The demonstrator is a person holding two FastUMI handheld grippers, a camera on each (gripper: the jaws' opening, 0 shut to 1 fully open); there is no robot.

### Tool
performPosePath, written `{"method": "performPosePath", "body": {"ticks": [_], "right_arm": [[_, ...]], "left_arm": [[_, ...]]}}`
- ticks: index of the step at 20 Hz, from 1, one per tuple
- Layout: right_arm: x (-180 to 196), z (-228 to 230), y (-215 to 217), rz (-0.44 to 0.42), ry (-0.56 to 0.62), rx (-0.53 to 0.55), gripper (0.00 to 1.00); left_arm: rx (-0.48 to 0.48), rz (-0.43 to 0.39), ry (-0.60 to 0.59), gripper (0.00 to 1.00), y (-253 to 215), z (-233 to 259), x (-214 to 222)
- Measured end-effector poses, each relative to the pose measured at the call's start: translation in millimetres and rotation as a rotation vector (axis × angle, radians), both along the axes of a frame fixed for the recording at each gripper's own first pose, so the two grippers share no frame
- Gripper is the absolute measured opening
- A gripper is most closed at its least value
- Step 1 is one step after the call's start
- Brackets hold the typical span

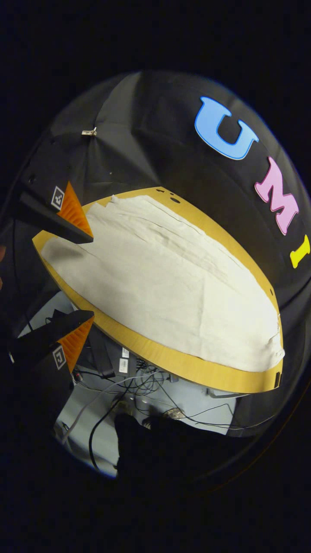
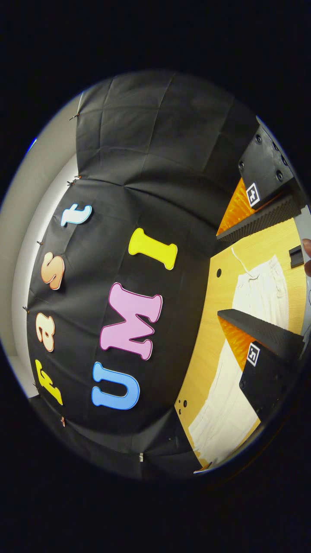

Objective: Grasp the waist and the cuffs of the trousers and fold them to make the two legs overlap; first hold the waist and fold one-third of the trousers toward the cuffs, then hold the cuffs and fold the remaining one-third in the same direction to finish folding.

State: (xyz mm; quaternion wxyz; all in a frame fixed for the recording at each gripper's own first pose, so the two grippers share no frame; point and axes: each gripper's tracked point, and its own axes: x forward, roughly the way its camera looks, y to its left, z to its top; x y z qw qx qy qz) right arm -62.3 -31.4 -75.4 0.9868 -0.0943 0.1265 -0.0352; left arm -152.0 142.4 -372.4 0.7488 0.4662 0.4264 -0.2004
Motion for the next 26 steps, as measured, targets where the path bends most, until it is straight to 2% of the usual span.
{"method": "performPosePath", "body": {"ticks": [1, 6, 9, 12, 15, 18, 19, 20, 23, 25, 26], "right_arm": [[-1, -2, -1, -0.002, 0.007, -0.007, 0.97], [-7, -15, -3, -0.012, 0.049, -0.026, 0.97], [-7, -18, 0, -0.011, 0.059, -0.028, 0.97], [-8, -23, 1, -0.008, 0.071, -0.03, 0.97], [-10, -37, -2, 0.003, 0.106, -0.058, 0.97], [-11, -58, -14, 0.025, 0.16, -0.127, 0.97], [-12, -65, -17, 0.037, 0.179, -0.146, 0.97], [-11, -72, -20, 0.049, 0.195, -0.166, 0.98], [-6, -95, -27, 0.092, 0.243, -0.231, 0.97], [-6, -117, -29, 0.134, 0.288, -0.267, 0.97], [-8, -130, -31, 0.158, 0.313, -0.287, 0.97]], "left_arm": [[-0.013, -0.021, 0.021, 0.97, -1, -3, -4], [0.05, -0.122, 0.038, 0.94, -7, 1, 5], [0.139, -0.201, 0.037, 0.94, -6, -3, 16], [0.21, -0.292, 0.051, 0.89, -8, -10, 27], [0.228, -0.301, 0.078, 0.87, -8, -15, 44], [0.233, -0.28, 0.133, 0.79, -1, -21, 62], [0.23, -0.272, 0.151, 0.82, 0, -23, 68], [0.227, -0.266, 0.166, 0.72, 3, -25, 73], [0.231, -0.245, 0.193, 0.63, 6, -32, 87], [0.234, -0.231, 0.209, 0.43, 9, -39, 90], [0.242, -0.228, 0.214, 0.25, 9, -40, 92]]}}
